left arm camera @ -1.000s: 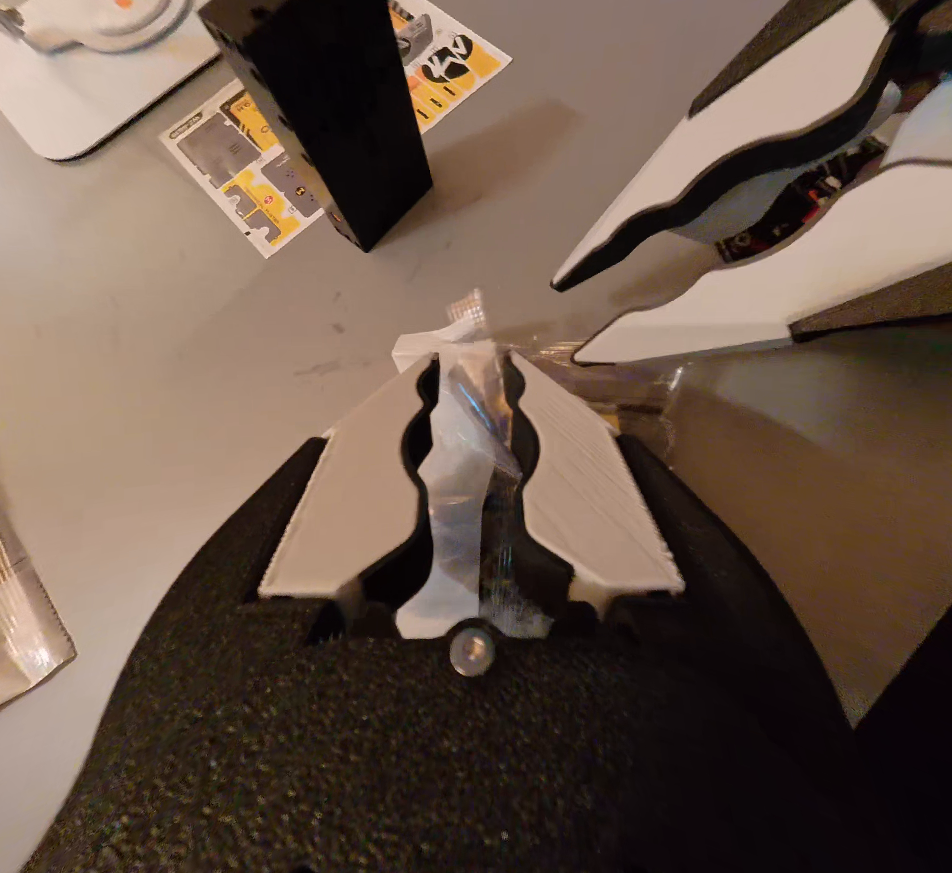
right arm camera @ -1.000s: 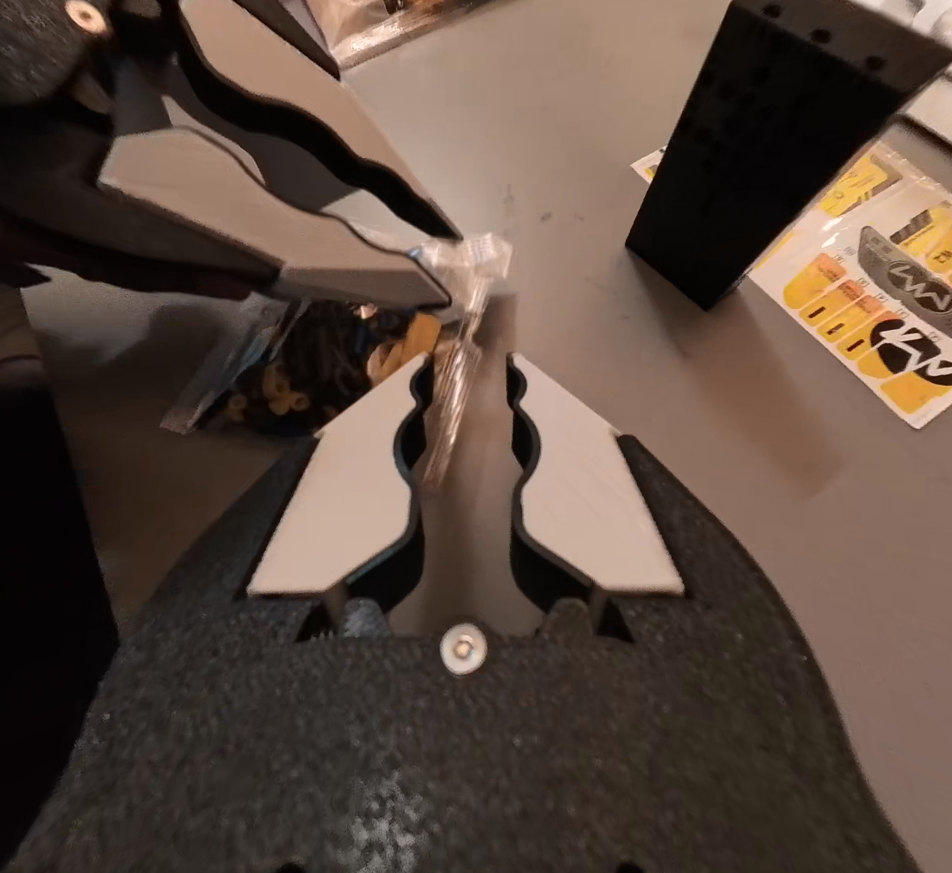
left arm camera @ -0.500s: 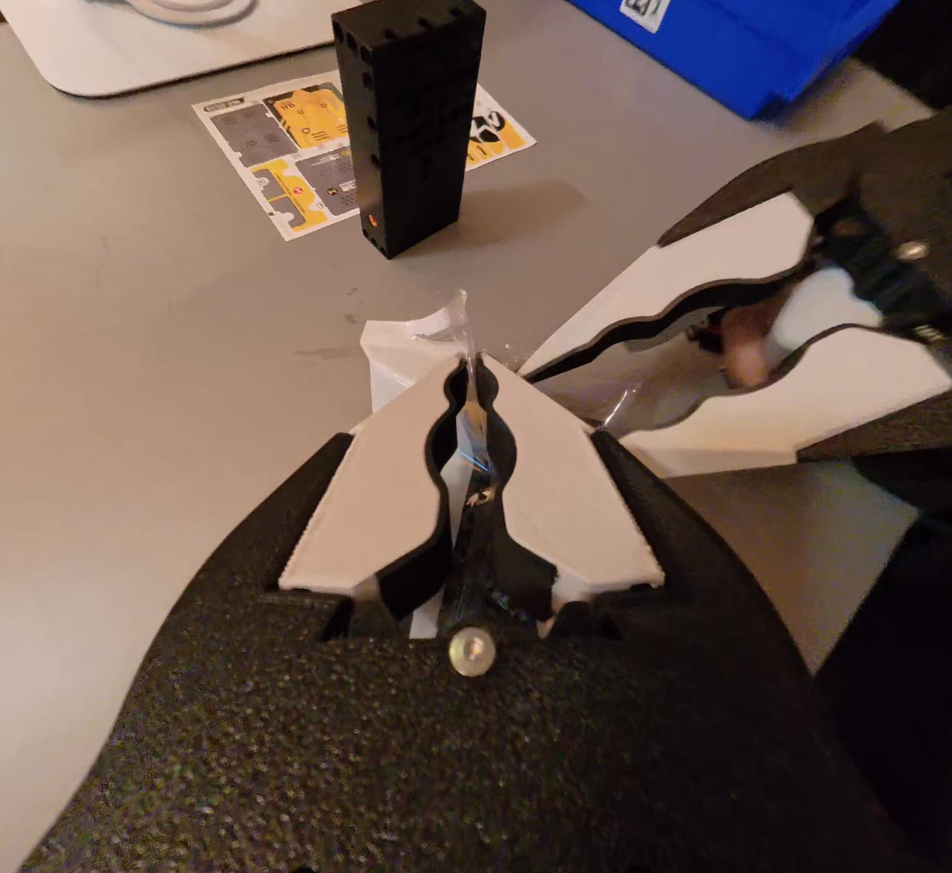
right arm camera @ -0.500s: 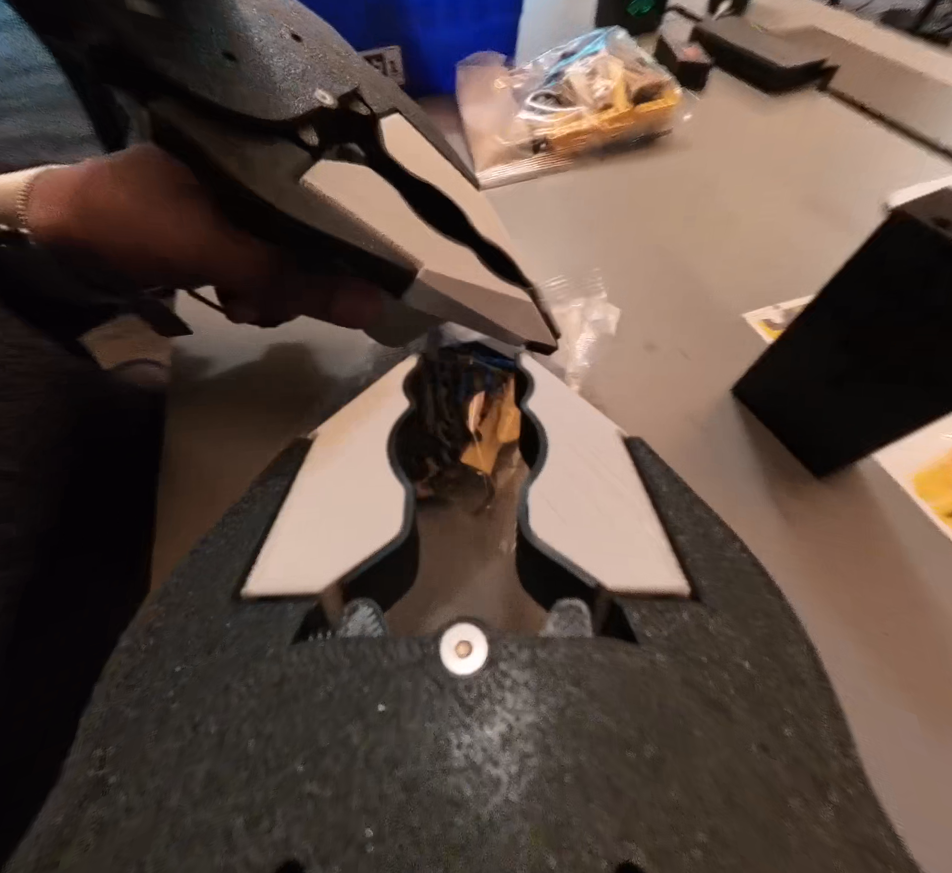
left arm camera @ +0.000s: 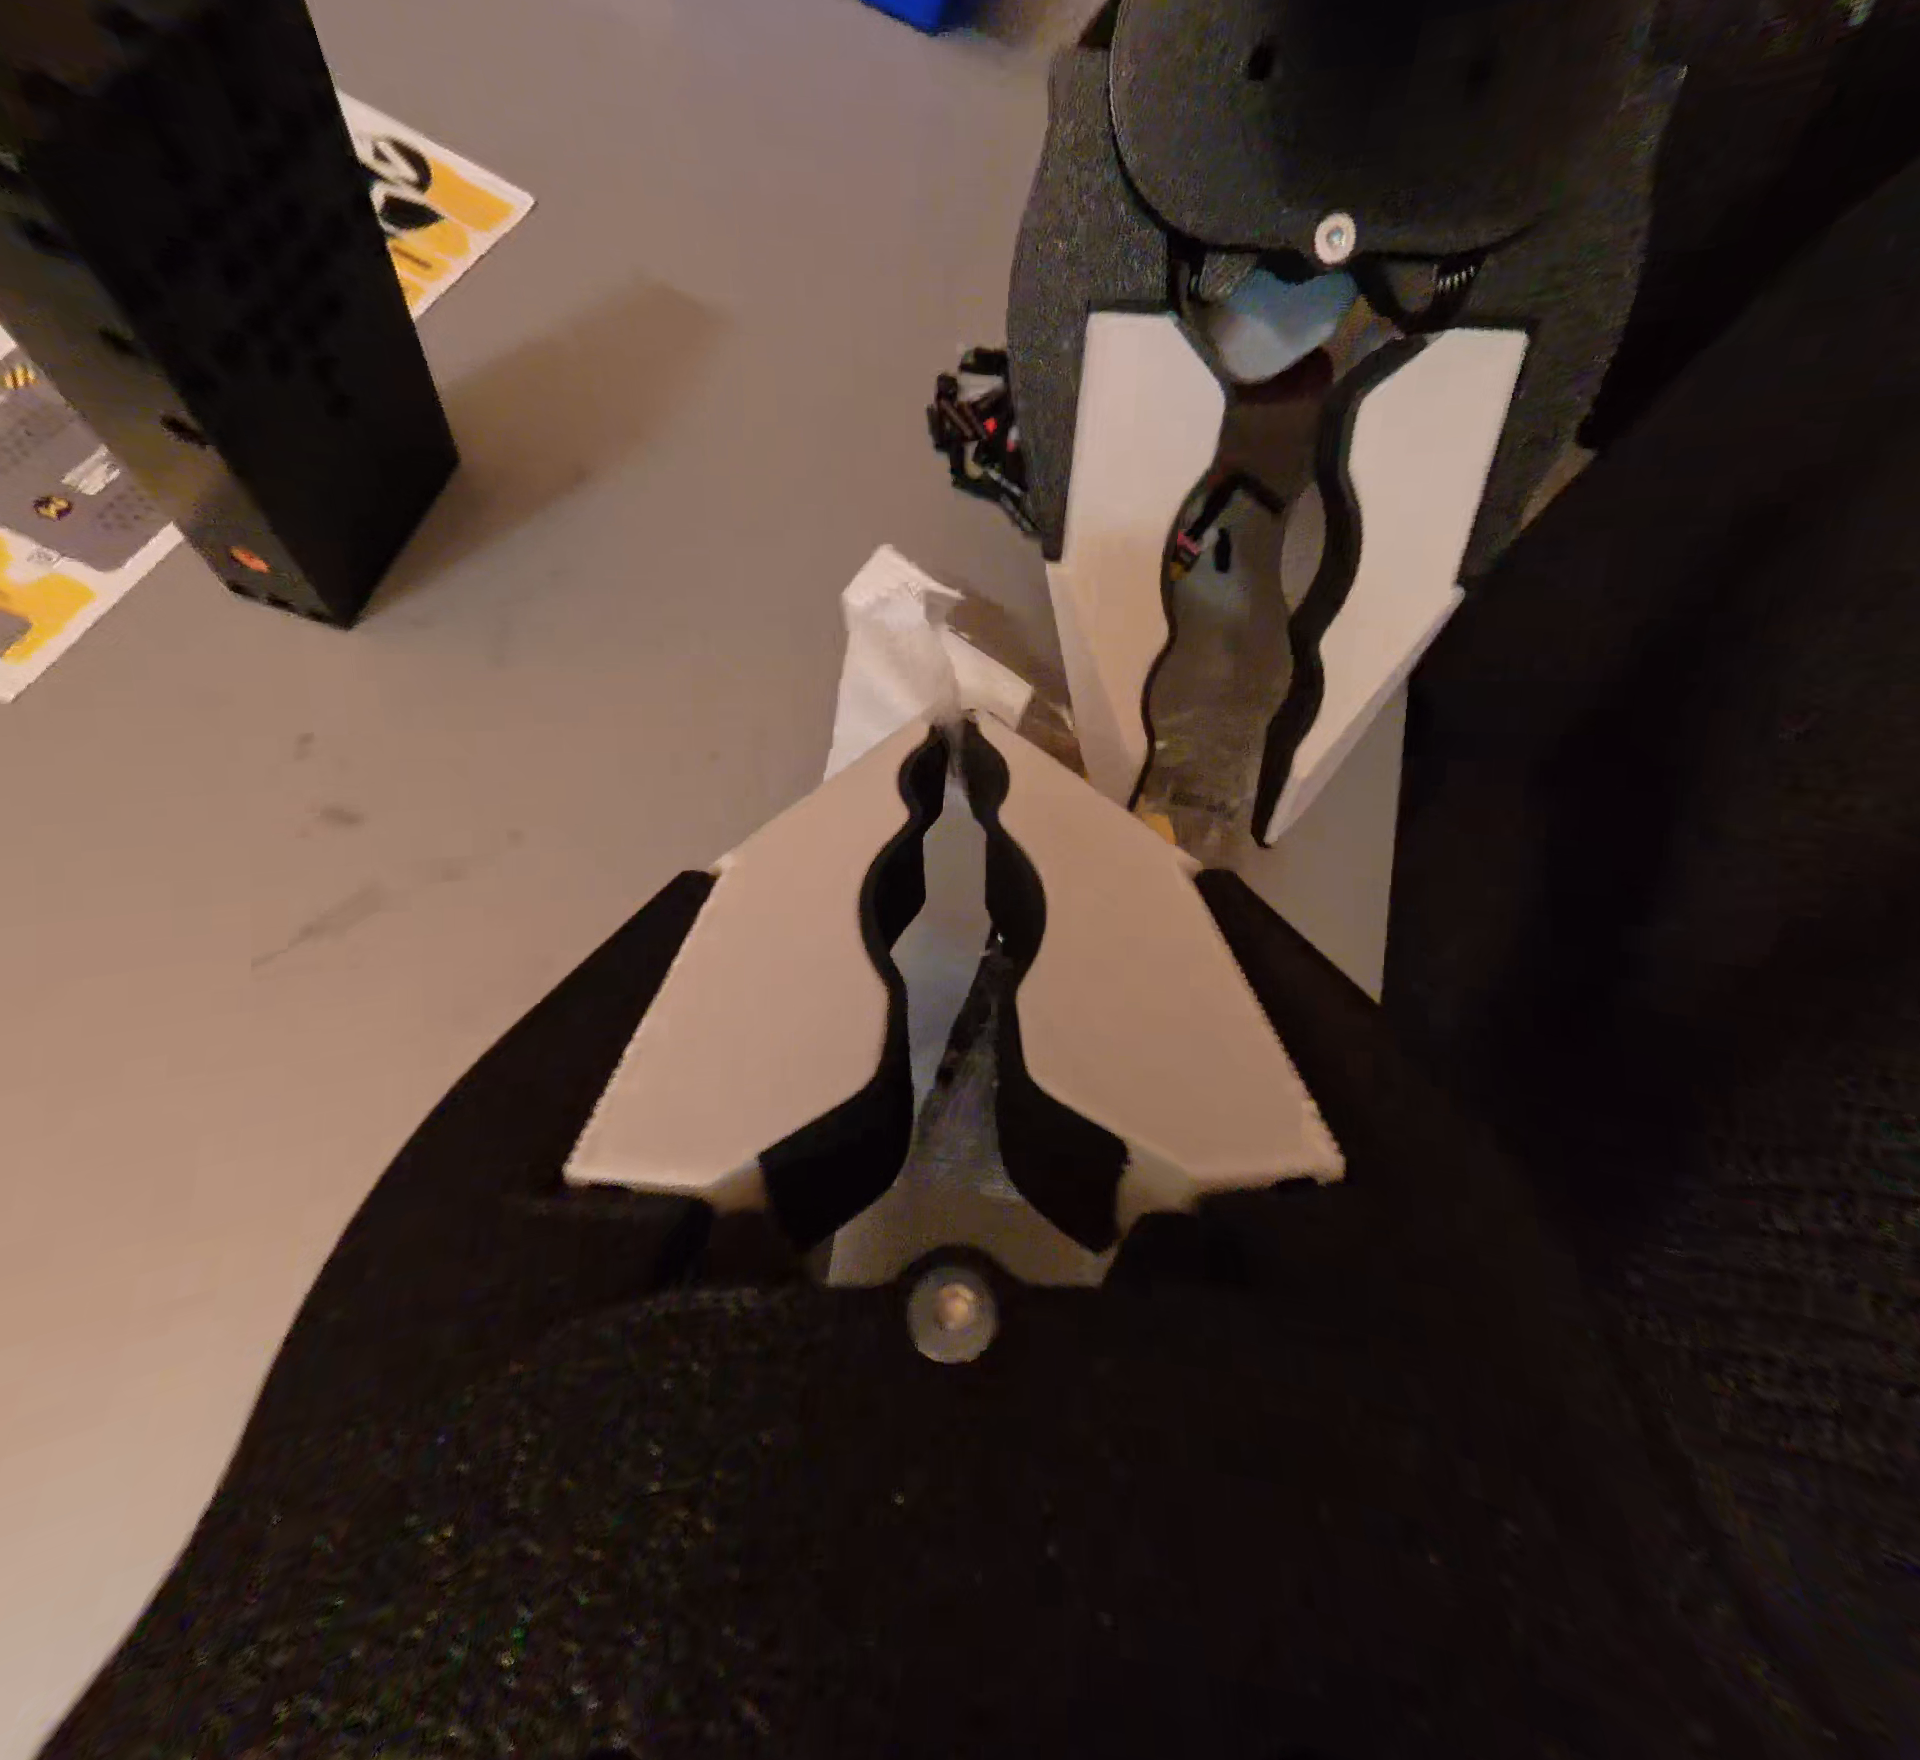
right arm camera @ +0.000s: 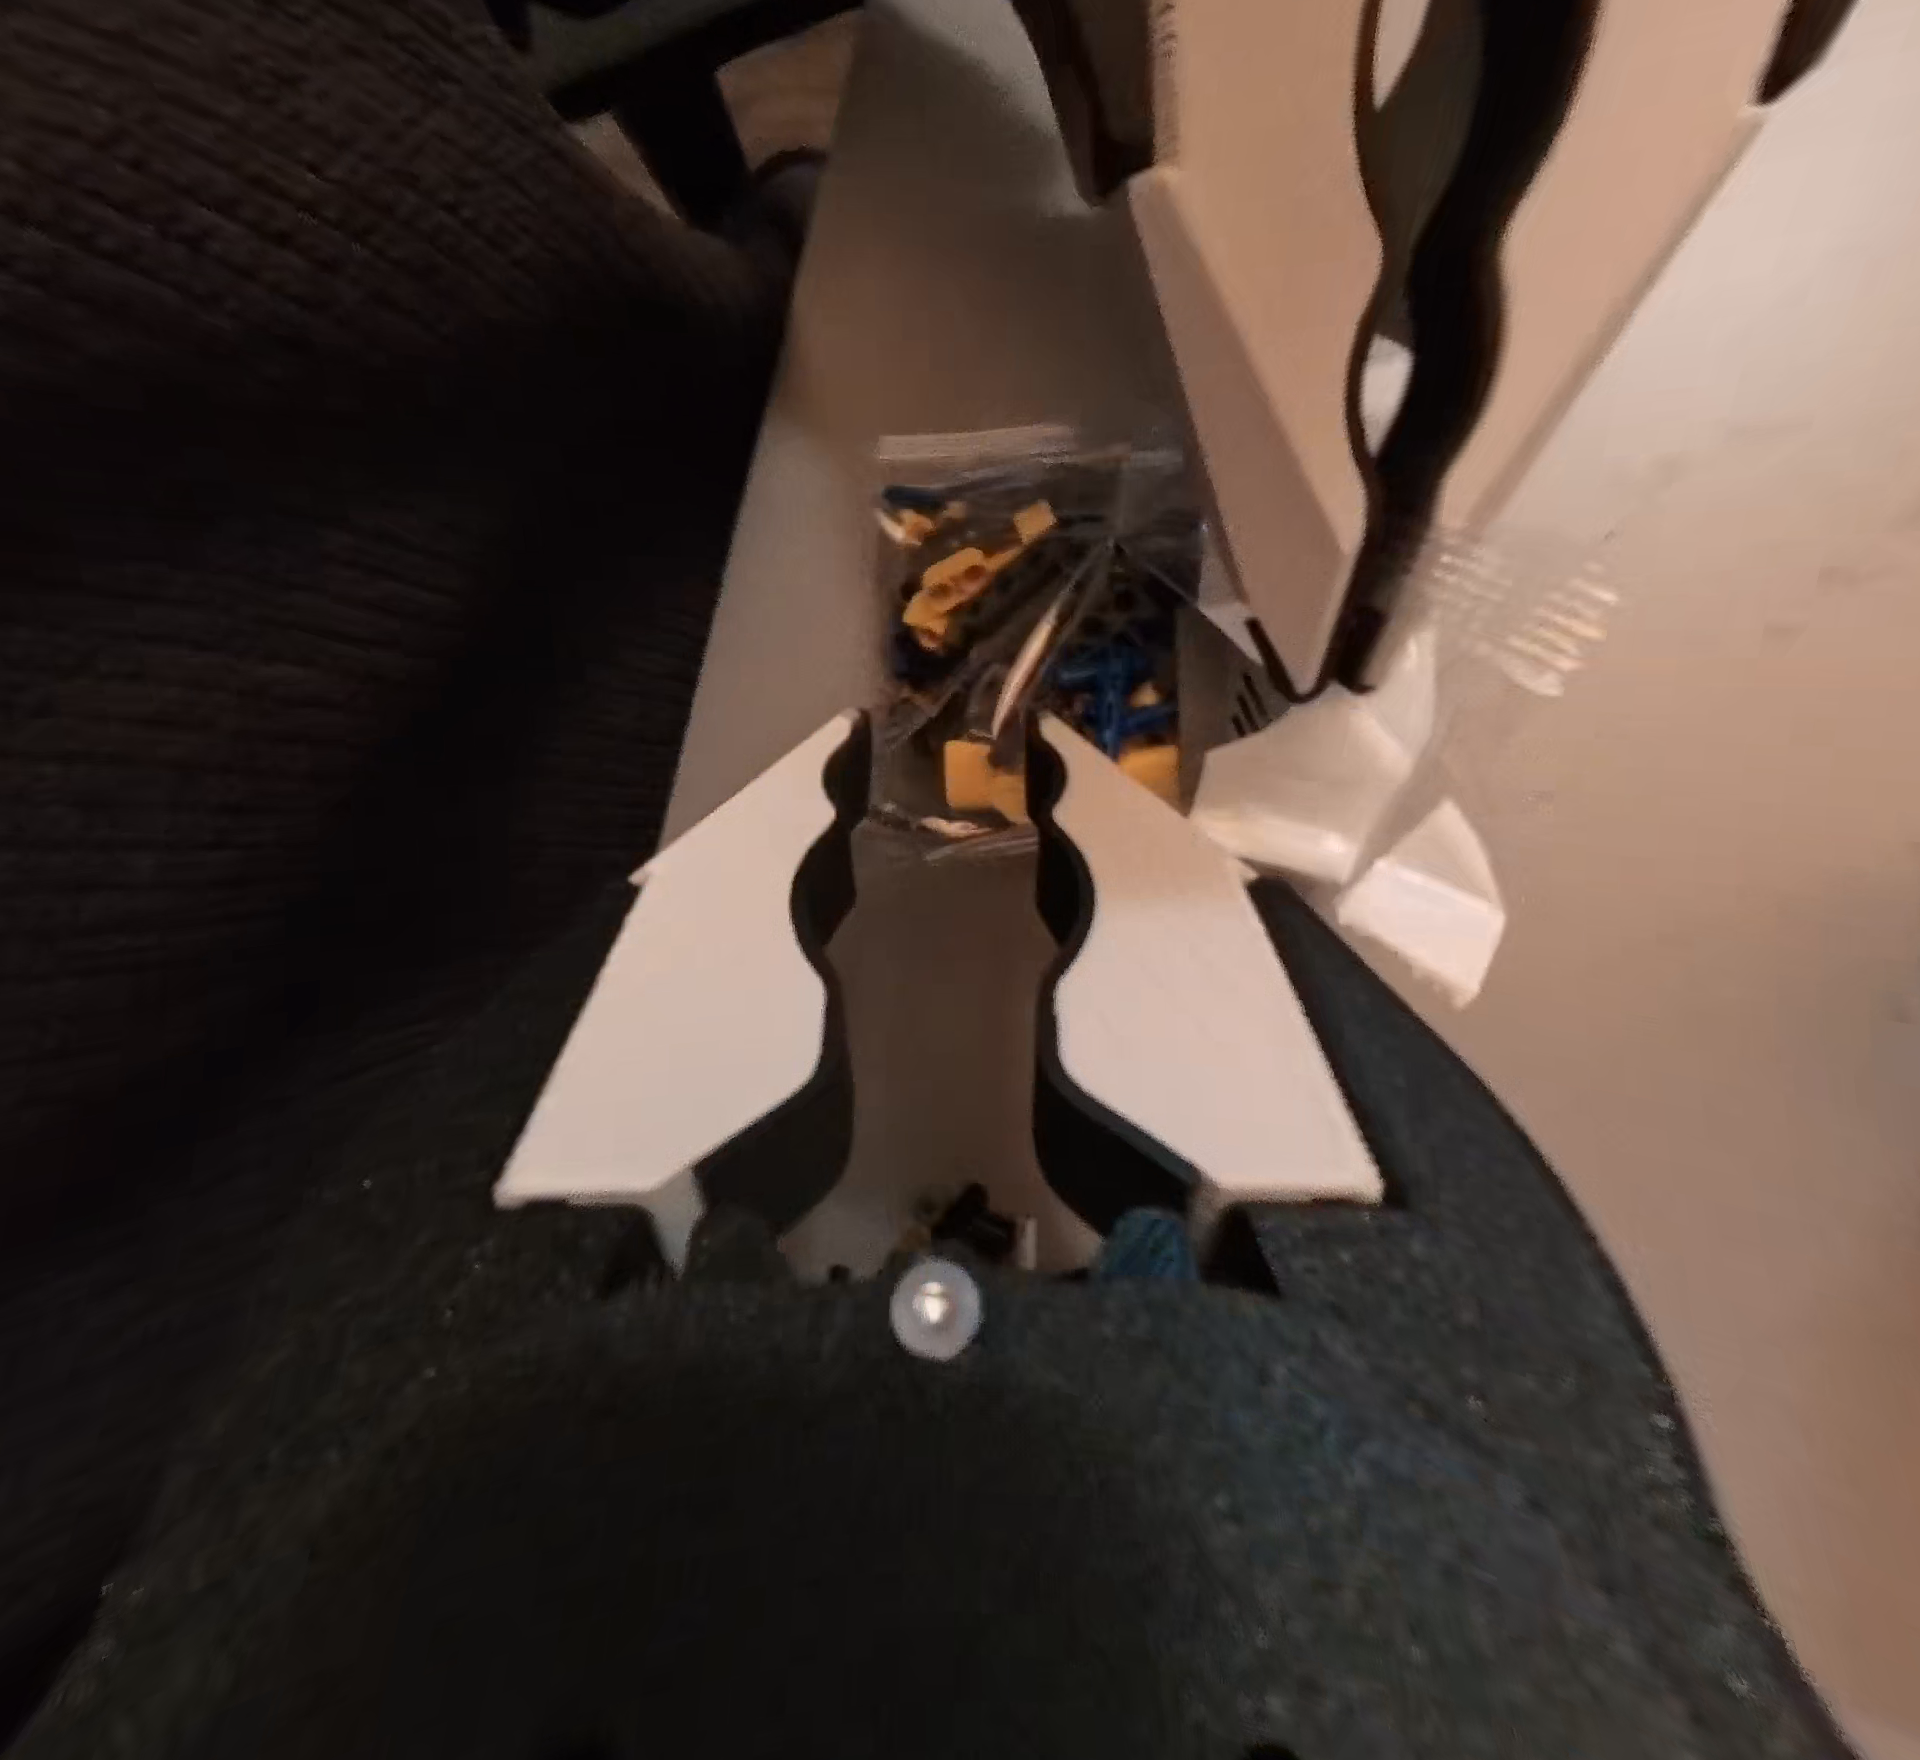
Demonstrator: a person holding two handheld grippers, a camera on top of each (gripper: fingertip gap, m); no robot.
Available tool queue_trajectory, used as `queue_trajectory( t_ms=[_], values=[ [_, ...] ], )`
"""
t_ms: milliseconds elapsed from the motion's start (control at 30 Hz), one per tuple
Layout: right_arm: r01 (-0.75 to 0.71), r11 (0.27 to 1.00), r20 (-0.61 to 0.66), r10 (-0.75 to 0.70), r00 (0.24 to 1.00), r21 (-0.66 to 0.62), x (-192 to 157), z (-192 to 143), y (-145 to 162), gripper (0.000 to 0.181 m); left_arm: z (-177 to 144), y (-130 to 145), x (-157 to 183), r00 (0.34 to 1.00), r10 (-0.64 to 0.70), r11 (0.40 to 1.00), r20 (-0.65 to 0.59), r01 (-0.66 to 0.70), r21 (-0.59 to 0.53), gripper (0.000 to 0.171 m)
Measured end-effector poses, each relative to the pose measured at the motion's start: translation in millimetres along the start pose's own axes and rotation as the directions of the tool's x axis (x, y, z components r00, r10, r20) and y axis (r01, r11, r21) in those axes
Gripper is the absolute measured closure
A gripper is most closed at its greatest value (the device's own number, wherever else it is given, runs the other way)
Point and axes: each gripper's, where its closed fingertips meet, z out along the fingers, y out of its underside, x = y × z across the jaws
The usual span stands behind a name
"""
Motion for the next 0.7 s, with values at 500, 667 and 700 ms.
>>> queue_trajectory(
  t_ms=[500, 667, 700],
  values=[
    [-0.182, 0.929, -0.168, 0.245, 0.955, 0.324, 13.3, -27.8, 8.3, 0.151, -1.5, 1.8, 62.9, 0.997, -0.07, 0.994, -0.018, 0.071, 0.082, 0.154],
    [-0.146, 0.931, -0.277, 0.245, 0.929, 0.334, 23.5, -33.5, 11.8, 0.151, 29.5, 21.2, 55.9, 0.996, -0.002, 0.994, 0.091, 0.011, -0.107, 0.154],
    [-0.138, 0.937, -0.316, 0.243, 0.917, 0.321, 29.3, -32.9, 14.2, 0.151, 31.6, 22.9, 49.2, 0.99, 0.023, 0.99, 0.141, -0.003, -0.139, 0.154]
  ],
)
